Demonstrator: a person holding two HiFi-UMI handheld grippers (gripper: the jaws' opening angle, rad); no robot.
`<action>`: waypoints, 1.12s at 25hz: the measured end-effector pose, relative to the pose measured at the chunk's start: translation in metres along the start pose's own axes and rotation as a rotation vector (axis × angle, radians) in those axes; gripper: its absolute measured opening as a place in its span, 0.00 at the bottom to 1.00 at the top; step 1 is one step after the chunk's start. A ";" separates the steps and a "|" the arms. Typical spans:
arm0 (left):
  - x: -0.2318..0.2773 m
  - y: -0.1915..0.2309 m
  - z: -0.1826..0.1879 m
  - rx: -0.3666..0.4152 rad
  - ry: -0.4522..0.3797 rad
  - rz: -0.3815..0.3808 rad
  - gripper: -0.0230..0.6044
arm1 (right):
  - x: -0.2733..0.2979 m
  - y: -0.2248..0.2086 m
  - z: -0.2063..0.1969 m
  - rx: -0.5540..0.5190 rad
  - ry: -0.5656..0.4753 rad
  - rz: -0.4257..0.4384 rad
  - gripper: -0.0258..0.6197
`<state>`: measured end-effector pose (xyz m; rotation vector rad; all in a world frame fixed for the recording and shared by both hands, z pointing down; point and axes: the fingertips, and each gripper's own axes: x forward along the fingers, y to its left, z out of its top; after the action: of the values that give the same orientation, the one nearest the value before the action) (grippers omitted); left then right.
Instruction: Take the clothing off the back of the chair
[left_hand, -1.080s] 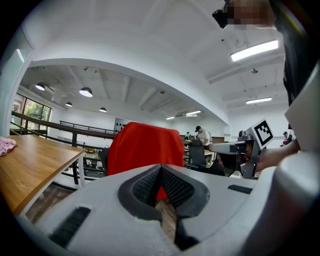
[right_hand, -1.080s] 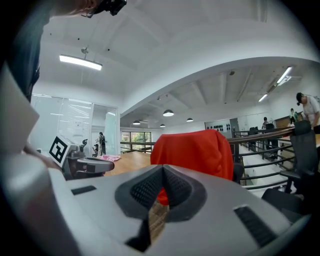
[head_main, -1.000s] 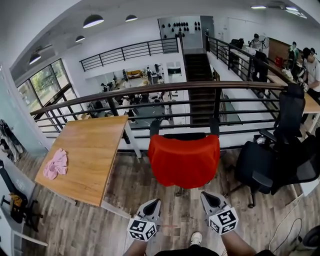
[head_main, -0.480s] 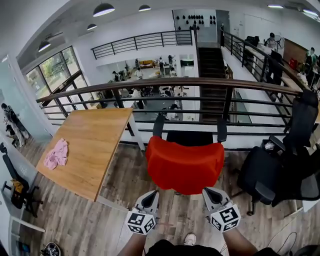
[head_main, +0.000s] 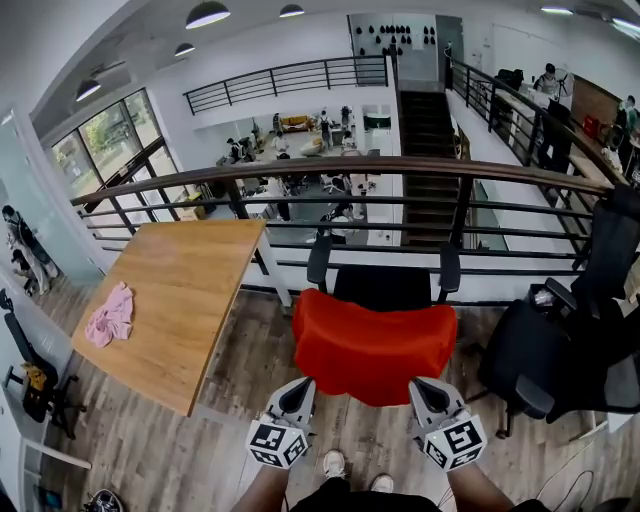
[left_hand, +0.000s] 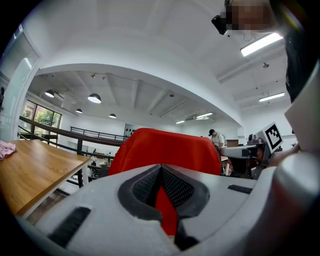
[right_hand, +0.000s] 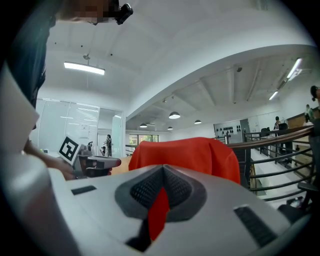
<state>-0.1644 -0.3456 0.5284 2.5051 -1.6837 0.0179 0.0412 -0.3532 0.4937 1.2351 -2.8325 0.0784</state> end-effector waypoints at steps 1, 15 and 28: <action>0.003 0.005 0.004 0.002 -0.003 -0.002 0.06 | 0.003 -0.004 0.003 0.002 -0.006 -0.012 0.05; 0.048 0.076 0.048 0.033 -0.067 0.026 0.06 | 0.017 -0.058 0.031 -0.020 -0.058 -0.146 0.05; 0.078 0.125 0.021 0.009 0.014 0.055 0.30 | -0.005 -0.125 0.026 0.039 -0.073 -0.335 0.24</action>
<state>-0.2509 -0.4666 0.5251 2.4584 -1.7502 0.0477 0.1355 -0.4356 0.4704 1.7330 -2.6481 0.0766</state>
